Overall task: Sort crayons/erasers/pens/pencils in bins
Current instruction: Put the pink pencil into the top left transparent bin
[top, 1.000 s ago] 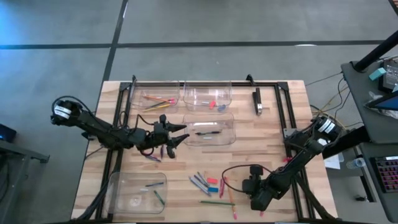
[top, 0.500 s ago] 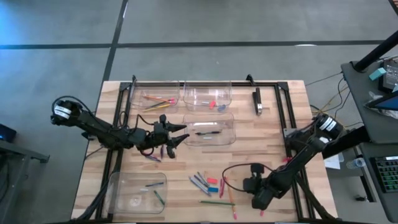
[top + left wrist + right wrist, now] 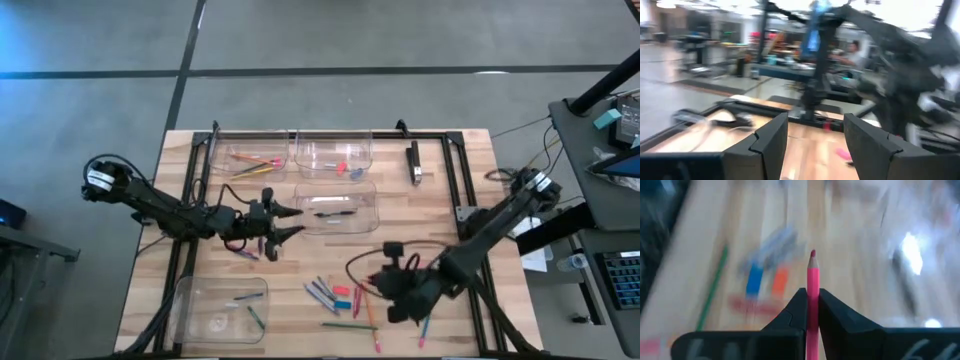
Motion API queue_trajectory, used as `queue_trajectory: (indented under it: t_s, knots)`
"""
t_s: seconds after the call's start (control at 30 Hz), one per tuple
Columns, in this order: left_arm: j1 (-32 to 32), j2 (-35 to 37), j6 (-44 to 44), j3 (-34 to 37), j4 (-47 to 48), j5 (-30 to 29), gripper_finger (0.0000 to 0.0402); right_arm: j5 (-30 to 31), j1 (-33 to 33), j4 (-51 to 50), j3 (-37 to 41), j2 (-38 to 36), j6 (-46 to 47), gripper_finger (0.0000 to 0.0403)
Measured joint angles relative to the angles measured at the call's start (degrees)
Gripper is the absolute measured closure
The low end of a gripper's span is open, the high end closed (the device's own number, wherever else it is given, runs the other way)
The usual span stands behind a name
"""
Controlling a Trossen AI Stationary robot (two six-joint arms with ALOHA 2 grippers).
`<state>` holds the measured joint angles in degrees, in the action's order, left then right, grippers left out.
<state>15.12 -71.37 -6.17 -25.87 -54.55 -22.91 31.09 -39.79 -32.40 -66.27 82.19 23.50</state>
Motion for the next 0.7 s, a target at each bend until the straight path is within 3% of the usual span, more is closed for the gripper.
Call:
queue_trajectory:
  t_s: [0.13,0.27,0.47,0.7]
  knots:
    - [0.07,0.0,2.82,-0.01,-0.06,10.33,0.0223,-0.76,5.26,19.3,3.8,-5.88,-15.96,0.0383]
    - [1.02,-0.49,5.62,-0.37,0.01,13.85,0.0223,-10.45,13.07,42.5,10.59,-10.54,-25.55,0.0383]
    - [1.54,-3.95,8.28,-2.85,-0.15,13.97,0.0223,-24.39,24.5,60.71,18.05,-10.78,-24.23,0.0383]
    - [1.09,-13.3,9.82,-10.05,0.0,13.83,0.0223,-31.35,28.17,70.87,20.04,-7.51,-23.45,0.0383]
